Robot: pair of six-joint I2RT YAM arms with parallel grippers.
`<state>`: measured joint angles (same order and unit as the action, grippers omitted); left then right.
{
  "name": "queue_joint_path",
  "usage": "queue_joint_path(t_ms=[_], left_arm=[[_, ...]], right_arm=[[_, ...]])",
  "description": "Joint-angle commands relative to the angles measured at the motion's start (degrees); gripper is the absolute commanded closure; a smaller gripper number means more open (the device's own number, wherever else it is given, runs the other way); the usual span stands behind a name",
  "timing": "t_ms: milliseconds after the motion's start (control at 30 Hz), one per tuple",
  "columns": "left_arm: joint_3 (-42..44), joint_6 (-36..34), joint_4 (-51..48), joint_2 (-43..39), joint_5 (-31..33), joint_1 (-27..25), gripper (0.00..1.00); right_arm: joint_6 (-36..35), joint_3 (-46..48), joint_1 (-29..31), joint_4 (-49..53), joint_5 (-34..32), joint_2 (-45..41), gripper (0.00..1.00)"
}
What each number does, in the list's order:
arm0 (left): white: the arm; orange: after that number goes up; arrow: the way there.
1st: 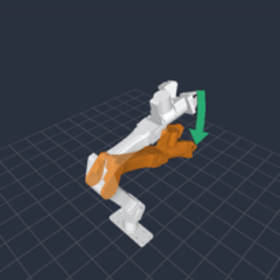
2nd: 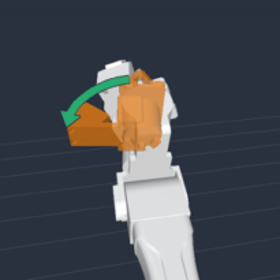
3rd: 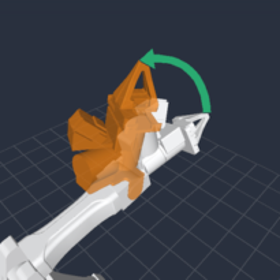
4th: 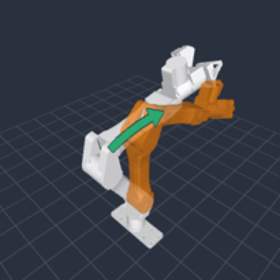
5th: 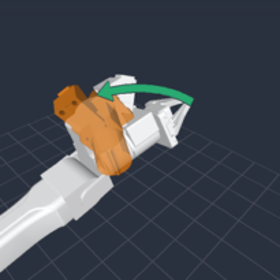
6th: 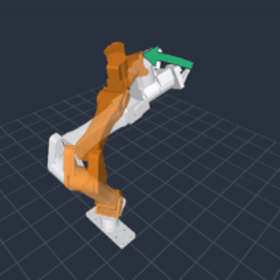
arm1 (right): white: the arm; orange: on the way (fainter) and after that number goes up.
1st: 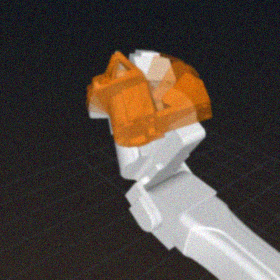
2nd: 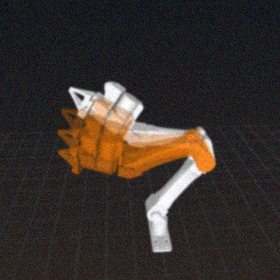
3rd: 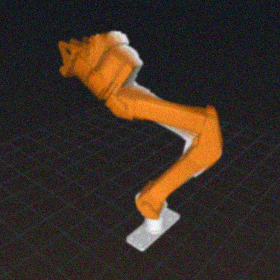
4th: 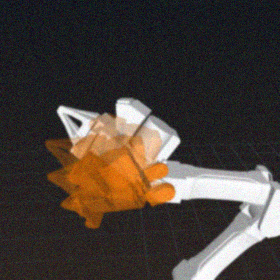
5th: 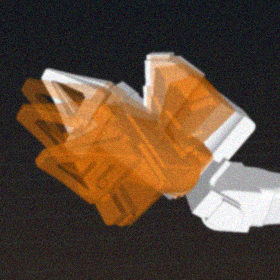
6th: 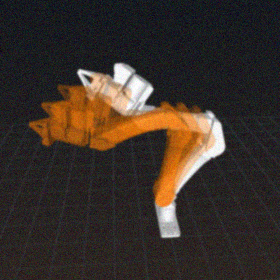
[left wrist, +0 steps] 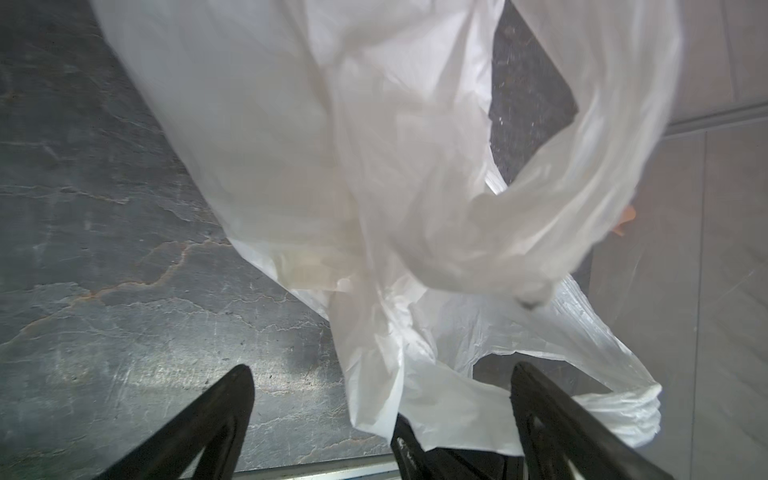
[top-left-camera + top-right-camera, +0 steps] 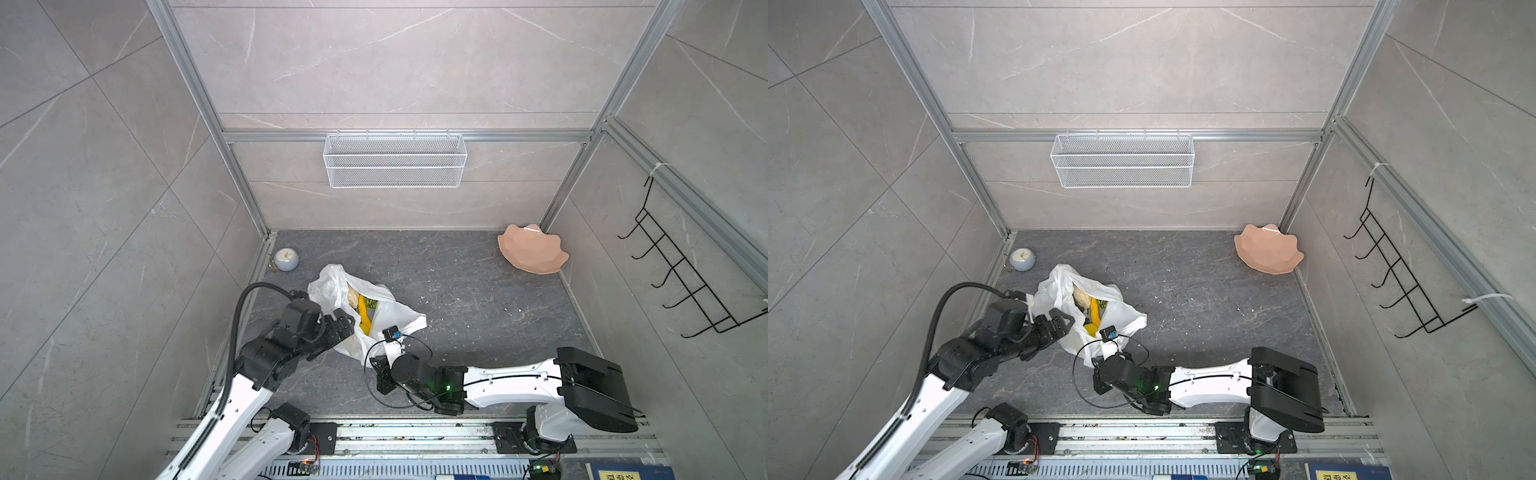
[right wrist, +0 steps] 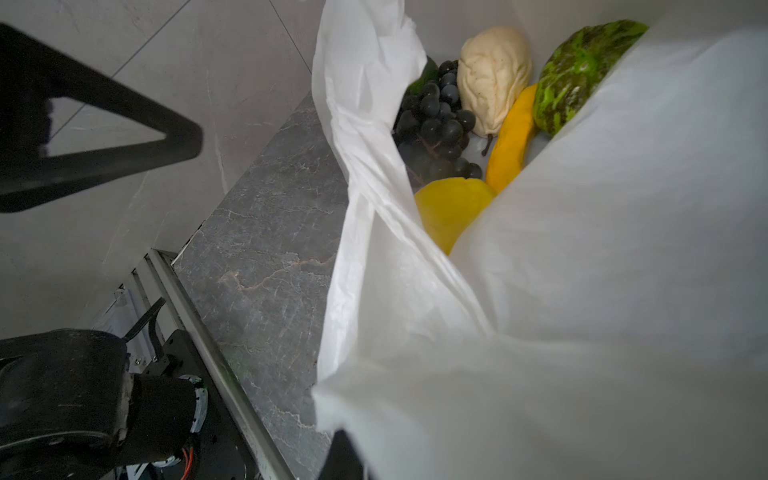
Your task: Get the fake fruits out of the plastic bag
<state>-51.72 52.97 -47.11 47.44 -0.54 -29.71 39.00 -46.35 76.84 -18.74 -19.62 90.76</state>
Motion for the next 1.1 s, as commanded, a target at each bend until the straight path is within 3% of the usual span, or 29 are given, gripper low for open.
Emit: queue_joint_path(t_ms=[0, 133, 267, 367, 500, 567, 633, 700, 800, 867, 967, 1067], left_arm=[[-1.06, 1.19, 2.94, 5.75, 3.86, -2.36, 0.01], [0.65, 3.01, 5.0, 10.58, 6.54, -2.37, 0.01], [2.68, 4.13, 4.85, 15.4, 10.48, -1.82, 0.08], [6.44, 4.58, 7.28, 13.42, 11.05, -0.65, 0.28], [12.93, 4.99, 12.23, 7.94, 8.52, 2.5, 0.54], [15.44, 4.97, 13.86, 5.5, 7.09, 4.0, 0.73], [17.65, 4.58, 16.05, 2.96, 6.45, 4.23, 0.88], [19.96, 3.69, 19.08, 0.7, 4.92, 4.23, 0.92], [21.05, 1.71, 20.58, -0.91, 4.75, 4.16, 0.97], [21.46, 0.69, 21.32, -1.15, 4.22, 4.14, 0.99], [22.0, -0.54, 24.29, -0.63, 2.69, 3.96, 1.0], [21.94, -0.67, 26.71, 0.73, 1.61, 3.83, 1.0]], right_arm=[[-1.21, -1.79, 1.47, -1.58, -0.18, 1.07, 1.0], [-1.78, -1.62, 2.93, -2.6, -0.89, 1.34, 1.0], [-0.98, -0.12, 3.67, -2.63, -3.83, 0.47, 1.0], [3.43, 2.96, 3.67, -0.06, -10.02, -2.05, 1.0], [5.6, 7.38, 3.58, -0.1, -12.55, -4.93, 1.0], [7.09, 7.42, 3.58, 2.33, -12.39, -5.14, 0.93], [9.57, 8.1, 3.37, 3.53, -11.52, -5.53, 0.75], [10.21, 8.81, 3.32, 4.5, -9.56, -7.25, 0.56], [8.44, 8.69, 4.28, 10.91, -7.55, -14.49, 0.42], [6.0, 6.93, 6.55, 17.46, -9.65, -20.74, 0.34], [4.01, -1.83, 9.16, 31.01, -14.78, -26.01, 0.28], [1.07, -12.78, 9.8, 37.52, -14.39, -23.04, 0.29]])
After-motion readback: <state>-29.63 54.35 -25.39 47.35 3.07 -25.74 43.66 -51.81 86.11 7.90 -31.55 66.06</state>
